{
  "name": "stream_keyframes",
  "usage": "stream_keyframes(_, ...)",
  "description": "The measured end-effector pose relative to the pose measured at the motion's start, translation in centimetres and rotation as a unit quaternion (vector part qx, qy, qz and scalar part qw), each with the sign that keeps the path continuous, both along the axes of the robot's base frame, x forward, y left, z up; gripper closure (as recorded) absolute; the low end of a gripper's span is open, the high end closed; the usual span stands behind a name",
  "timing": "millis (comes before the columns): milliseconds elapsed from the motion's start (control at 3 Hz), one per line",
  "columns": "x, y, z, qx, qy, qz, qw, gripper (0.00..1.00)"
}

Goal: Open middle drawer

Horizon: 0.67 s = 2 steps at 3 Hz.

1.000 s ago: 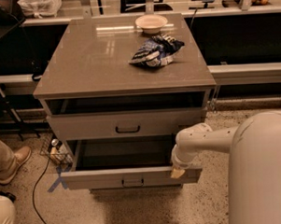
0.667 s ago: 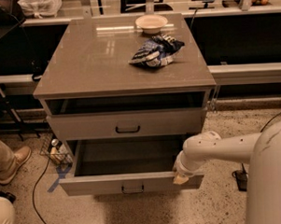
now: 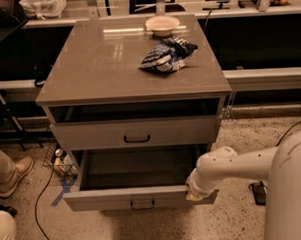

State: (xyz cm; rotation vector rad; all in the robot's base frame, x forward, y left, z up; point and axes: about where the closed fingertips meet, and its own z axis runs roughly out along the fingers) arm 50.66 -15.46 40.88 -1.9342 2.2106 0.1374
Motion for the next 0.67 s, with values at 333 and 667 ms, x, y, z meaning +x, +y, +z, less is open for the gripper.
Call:
stream_keyframes(333,0.0,0.0,0.0,0.000,0.000,0.000,1.0000,1.00)
stream_keyframes(667,-1.5,-0.2,-0.2,0.001,0.004,-0.010,0.9999,1.00)
